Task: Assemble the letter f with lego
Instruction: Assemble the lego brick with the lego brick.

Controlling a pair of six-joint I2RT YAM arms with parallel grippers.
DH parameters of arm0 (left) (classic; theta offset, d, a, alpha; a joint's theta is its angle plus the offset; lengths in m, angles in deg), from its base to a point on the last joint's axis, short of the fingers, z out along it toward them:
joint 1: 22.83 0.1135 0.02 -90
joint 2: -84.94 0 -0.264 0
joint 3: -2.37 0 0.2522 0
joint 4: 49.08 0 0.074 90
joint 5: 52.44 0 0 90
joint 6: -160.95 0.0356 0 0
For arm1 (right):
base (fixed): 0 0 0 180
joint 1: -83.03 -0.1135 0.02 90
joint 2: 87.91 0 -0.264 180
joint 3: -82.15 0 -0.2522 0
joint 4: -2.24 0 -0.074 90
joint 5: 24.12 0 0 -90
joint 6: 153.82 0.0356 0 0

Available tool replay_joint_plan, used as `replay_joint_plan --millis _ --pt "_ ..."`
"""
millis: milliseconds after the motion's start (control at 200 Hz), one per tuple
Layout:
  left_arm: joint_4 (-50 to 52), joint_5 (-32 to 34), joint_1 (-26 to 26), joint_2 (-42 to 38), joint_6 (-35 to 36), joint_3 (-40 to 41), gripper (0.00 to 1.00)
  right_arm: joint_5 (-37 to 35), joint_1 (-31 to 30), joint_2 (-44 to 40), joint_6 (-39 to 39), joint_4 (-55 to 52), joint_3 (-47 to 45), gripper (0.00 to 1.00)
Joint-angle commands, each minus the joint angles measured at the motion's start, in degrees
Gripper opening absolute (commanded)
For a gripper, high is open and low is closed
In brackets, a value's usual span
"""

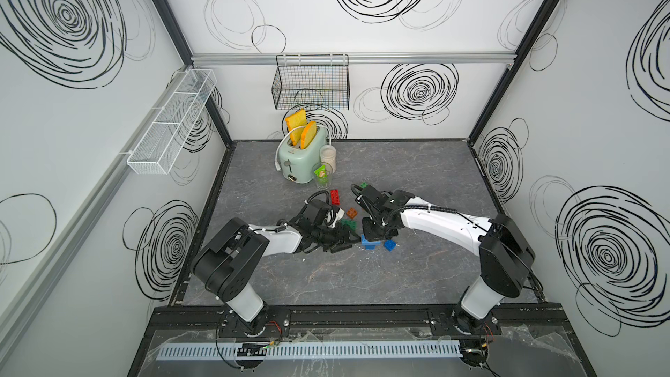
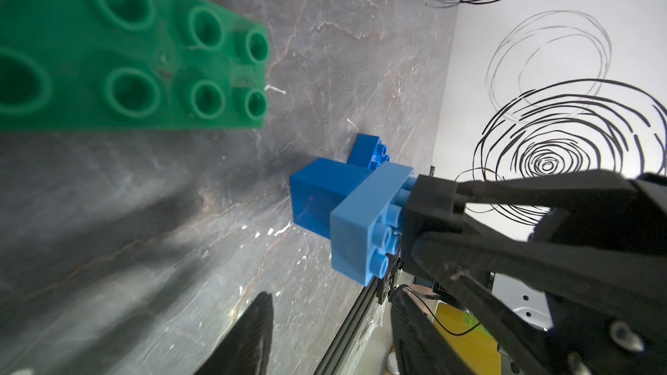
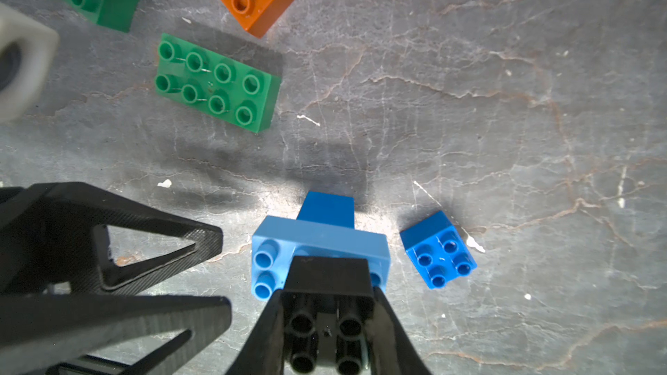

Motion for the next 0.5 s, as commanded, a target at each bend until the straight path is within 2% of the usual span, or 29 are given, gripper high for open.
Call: replay_joint_plan --millis 0,495 --pt "-3.2 -0.89 -0.36 1.14 -0.76 -1.55 0.56 0.4 0.28 1.2 0.52 -0.52 0.12 0.32" --pt "-4.26 -0.49 -0.6 2.35 -1.31 -1.15 0.55 0.17 0.28 2.08 1.39 -1.16 -0.12 0.32"
